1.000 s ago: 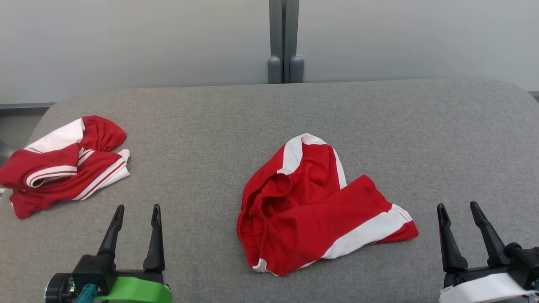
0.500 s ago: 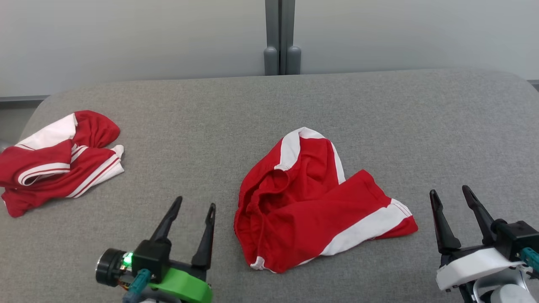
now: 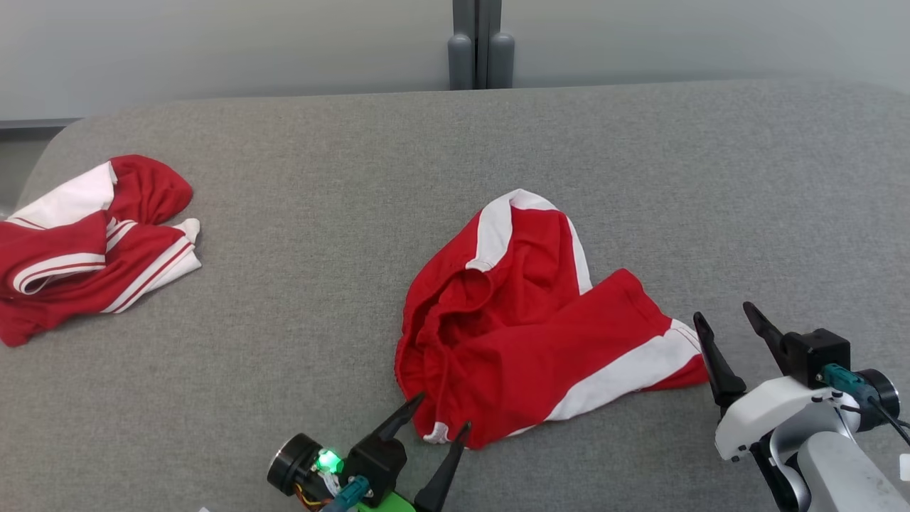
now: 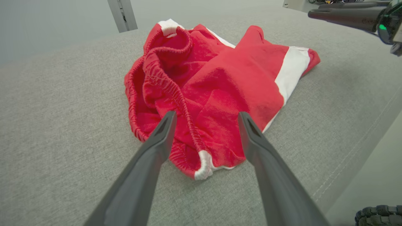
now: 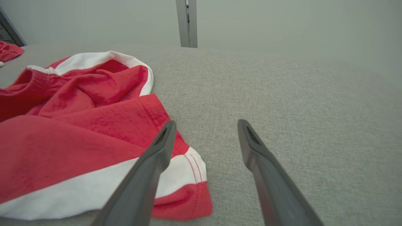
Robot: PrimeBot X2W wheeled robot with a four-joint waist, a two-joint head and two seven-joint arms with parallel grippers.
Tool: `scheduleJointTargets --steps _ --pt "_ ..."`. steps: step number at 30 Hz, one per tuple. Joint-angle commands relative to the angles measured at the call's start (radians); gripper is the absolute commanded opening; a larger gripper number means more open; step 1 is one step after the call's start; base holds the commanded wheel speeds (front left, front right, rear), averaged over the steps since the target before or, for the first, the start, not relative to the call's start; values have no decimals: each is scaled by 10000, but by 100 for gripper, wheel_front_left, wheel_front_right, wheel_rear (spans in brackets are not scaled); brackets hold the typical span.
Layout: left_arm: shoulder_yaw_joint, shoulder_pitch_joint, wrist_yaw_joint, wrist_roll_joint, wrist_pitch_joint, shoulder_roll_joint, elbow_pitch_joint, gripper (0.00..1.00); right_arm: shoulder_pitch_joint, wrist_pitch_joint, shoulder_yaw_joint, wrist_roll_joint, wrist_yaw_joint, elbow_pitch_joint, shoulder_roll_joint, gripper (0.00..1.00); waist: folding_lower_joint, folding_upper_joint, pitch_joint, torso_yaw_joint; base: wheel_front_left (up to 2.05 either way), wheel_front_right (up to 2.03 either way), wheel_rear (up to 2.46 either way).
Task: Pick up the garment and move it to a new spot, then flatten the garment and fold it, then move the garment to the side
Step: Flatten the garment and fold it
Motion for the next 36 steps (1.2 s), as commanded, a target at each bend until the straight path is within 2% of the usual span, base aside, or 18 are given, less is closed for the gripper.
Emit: scheduleJointTargets --steps 1,9,18,19,20,21,22,29,36 --pt "-126 -223 -23 -100 -4 147 259 100 -274 -65 90 92 -14 281 -26 100 0 0 148 73 0 0 0" --pt "-747 -683 -24 -585 -4 31 1207 100 -1080 -148 934 483 -14 2018 -91 100 0 0 455 192 0 0 0" --pt "-1216 -1021 -25 -1042 -4 -62 1974 100 -1598 -178 1773 1182 -14 2970 -125 100 0 0 570 278 0 0 0" --pt "-1280 -1024 -25 -1134 -4 -80 2065 48 -1619 -171 1883 1311 -14 3052 -125 47 0 0 571 292 0 0 0" --pt "-1325 -1035 -25 -1208 -4 -97 2111 38 -1644 -172 1951 1379 -14 3005 -122 34 0 0 564 305 0 0 0" --pt "-1368 -1067 -25 -1235 -2 -107 2139 0 -1671 -173 1966 1487 -13 2863 -137 3 0 0 561 325 0 0 0" --pt "-1394 -1086 -25 -1263 -4 -114 2150 0 -1643 -173 1959 1561 -14 2779 -160 0 0 0 559 339 0 0 0" --pt "-1091 -1015 -25 -1921 -4 -214 1679 0 -1253 -175 2009 1784 -14 1877 -352 0 0 0 467 350 0 0 0" --pt "-695 -1454 -26 -3169 -4 58 224 0 -1523 -176 2160 2287 -14 553 -591 0 0 0 327 134 0 0 0"
